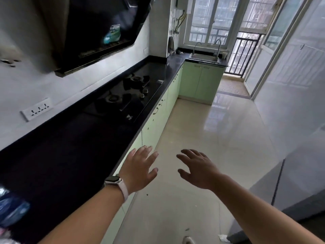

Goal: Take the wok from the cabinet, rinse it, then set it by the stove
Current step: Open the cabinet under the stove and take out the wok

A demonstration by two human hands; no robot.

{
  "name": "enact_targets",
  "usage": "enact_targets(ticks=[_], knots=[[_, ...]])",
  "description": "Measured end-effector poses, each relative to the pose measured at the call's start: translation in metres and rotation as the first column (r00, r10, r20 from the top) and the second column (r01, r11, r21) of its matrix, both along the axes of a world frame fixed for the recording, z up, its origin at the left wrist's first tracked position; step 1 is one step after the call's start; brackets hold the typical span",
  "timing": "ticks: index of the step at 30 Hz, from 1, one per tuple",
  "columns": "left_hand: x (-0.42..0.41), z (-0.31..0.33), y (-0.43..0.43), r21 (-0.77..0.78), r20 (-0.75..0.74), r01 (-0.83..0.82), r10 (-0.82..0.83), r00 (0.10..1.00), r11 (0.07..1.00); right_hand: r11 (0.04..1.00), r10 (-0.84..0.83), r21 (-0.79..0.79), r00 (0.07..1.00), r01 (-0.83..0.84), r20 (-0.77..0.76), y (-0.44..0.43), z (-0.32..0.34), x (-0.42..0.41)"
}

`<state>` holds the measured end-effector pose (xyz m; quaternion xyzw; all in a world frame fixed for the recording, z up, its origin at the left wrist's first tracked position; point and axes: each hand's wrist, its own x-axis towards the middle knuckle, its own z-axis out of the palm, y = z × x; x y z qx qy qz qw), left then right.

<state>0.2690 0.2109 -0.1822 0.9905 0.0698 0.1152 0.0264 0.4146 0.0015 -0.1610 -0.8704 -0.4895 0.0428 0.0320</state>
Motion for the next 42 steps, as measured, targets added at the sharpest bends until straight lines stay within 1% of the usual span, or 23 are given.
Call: enact_targets(ticks=[3, 6, 8, 11, 15, 18, 24, 26, 31, 35, 38, 42], knots=[[0.01, -0.008, 0.014, 0.008, -0.073, -0.134, 0.134, 0.988, 0.991, 0.995, 0.099, -0.021, 0.994, -0.1, -0.047, 0.026, -0.01, 0.033], [0.02, -0.017, 0.018, -0.008, -0.143, -0.273, 0.269, 0.952, 0.962, 0.977, 0.206, -0.028, 0.974, -0.209, -0.096, 0.045, -0.019, 0.066], [0.026, -0.025, 0.019, 0.01, -0.197, -0.336, 0.332, 0.923, 0.942, 0.959, 0.277, -0.026, 0.953, -0.282, -0.125, 0.056, -0.026, 0.087], [0.037, -0.034, 0.019, 0.018, -0.238, -0.429, 0.421, 0.875, 0.903, 0.914, 0.395, -0.034, 0.906, -0.404, -0.152, 0.074, -0.041, 0.116], [0.041, -0.038, 0.007, 0.061, -0.272, -0.479, 0.477, 0.836, 0.876, 0.833, 0.532, -0.071, 0.83, -0.548, -0.168, 0.102, -0.061, 0.139], [0.034, -0.044, 0.004, 0.072, -0.305, -0.53, 0.525, 0.795, 0.845, 0.775, 0.601, -0.093, 0.775, -0.625, -0.196, 0.126, -0.072, 0.14], [0.014, -0.068, 0.026, 0.072, -0.403, -0.626, 0.597, 0.694, 0.777, 0.724, 0.649, -0.101, 0.724, -0.682, -0.235, 0.164, -0.098, 0.121], [0.011, -0.084, 0.04, 0.079, -0.393, -0.633, 0.607, 0.69, 0.77, 0.716, 0.658, -0.104, 0.716, -0.691, -0.233, 0.178, -0.114, 0.113], [0.015, -0.133, 0.078, 0.137, -0.323, -0.568, 0.579, 0.749, 0.811, 0.667, 0.71, -0.122, 0.677, -0.735, -0.197, 0.214, -0.173, 0.096], [0.021, -0.175, 0.104, 0.218, -0.223, -0.581, 0.62, 0.753, 0.784, 0.652, 0.738, -0.088, 0.657, -0.753, -0.154, 0.24, -0.222, 0.083], [0.021, -0.198, 0.115, 0.283, -0.145, -0.591, 0.643, 0.752, 0.756, 0.634, 0.765, -0.071, 0.638, -0.77, -0.084, 0.256, -0.255, 0.077], [0.014, -0.229, 0.128, 0.374, -0.06, -0.584, 0.647, 0.76, 0.721, 0.612, 0.791, 0.007, 0.612, -0.791, 0.007, 0.277, -0.295, 0.07]])
